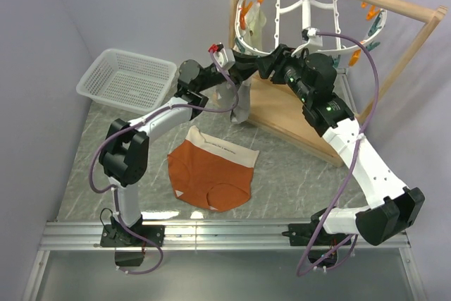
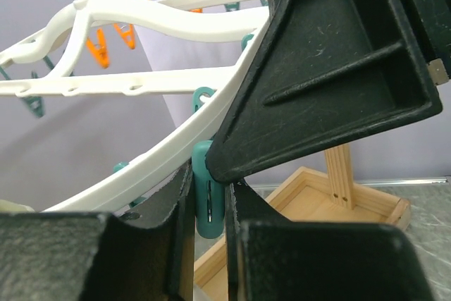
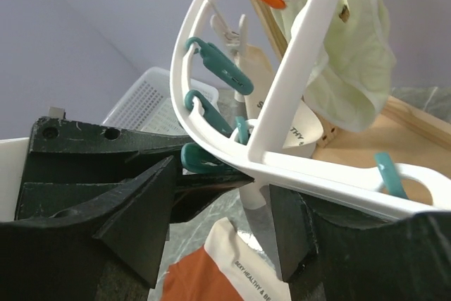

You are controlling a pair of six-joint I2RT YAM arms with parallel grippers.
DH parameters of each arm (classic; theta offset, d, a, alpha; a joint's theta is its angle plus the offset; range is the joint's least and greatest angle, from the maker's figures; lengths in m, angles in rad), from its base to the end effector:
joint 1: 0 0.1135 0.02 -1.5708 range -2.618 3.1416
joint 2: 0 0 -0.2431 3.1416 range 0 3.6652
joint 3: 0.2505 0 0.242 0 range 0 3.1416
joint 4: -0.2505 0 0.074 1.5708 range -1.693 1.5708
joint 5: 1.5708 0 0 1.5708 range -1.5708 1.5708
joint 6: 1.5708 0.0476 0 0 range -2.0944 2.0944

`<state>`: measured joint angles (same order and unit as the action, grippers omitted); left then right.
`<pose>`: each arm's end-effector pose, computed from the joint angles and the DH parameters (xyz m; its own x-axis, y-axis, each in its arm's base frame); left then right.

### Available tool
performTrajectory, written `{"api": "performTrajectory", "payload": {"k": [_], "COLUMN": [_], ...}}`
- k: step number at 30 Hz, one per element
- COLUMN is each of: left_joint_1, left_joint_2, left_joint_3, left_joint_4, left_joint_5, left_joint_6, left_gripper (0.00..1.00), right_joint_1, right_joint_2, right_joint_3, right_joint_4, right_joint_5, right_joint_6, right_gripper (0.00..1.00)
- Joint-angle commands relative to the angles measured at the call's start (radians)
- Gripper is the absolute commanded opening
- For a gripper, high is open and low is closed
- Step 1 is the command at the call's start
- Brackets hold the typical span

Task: Clip the underwear to the hanger

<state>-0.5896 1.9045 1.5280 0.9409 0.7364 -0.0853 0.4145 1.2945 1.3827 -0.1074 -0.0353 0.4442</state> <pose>0.3413 -0.2668 0.3712 0.3677 -0.3219 -0.8724 0.9183 0.2738 0.2860 0.2771 0.1238 0.4255 -0.2027 0.3800 -0.9025 -0.3850 0.8165 0.4303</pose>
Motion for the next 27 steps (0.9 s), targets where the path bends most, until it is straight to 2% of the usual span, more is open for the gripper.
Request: {"api": "performTrajectory", "payload": {"k": [1,7,9,13,14,15,17,18,21,23,24,27], "left_joint_1": [-0.026,-0.029,-0.029,-0.030,-0.030,-0.029,-0.029,-0.030,-0.023,-0.016,-0.010,0.007], "left_joint_2": [-0.002,-0.005,-0.009,-0.012,-0.013,-0.016,-0.028,-0.036,-0.084,-0.134,-0.153,-0.225], "left_joint_3": [0.009,-0.023,-0.031,-0.028,-0.028,-0.029,-0.043,-0.051,-0.091,-0.124,-0.135,-0.186], "left_joint_4": [0.128,0.154,0.154,0.134,0.124,0.119,0.093,0.081,0.020,-0.025,-0.084,-0.186], "left_joint_5": [0.096,0.119,0.123,0.138,0.138,0.139,0.136,0.133,0.142,0.140,0.138,0.124], "left_joint_6": [-0.022,-0.002,0.005,0.018,0.019,0.021,0.025,0.035,0.061,0.074,0.075,0.136], "left_gripper": [0.00,0.00,0.00,0.01,0.03,0.11,0.23,0.33,0.45,0.47,0.52,0.55], "right_joint_1": [-0.013,-0.013,-0.014,-0.013,-0.013,-0.013,-0.011,-0.013,-0.014,-0.017,-0.019,-0.025], "right_joint_2": [0.011,0.026,0.032,0.034,0.034,0.031,0.028,0.025,0.020,0.023,0.022,0.019], "right_joint_3": [-0.005,0.002,0.006,0.003,-0.001,-0.002,-0.007,-0.008,-0.011,-0.013,-0.013,-0.016], "right_joint_4": [0.149,0.170,0.173,0.178,0.183,0.184,0.183,0.183,0.183,0.181,0.181,0.181], "right_joint_5": [-0.014,-0.012,-0.005,0.015,0.018,0.020,0.020,0.021,0.023,0.020,0.017,0.011], "right_joint_6": [-0.050,-0.050,-0.052,-0.058,-0.061,-0.064,-0.067,-0.067,-0.075,-0.073,-0.068,-0.065], "right_gripper": [0.62,0.61,0.57,0.35,0.31,0.24,0.17,0.11,0.02,0.00,0.00,0.00]}}
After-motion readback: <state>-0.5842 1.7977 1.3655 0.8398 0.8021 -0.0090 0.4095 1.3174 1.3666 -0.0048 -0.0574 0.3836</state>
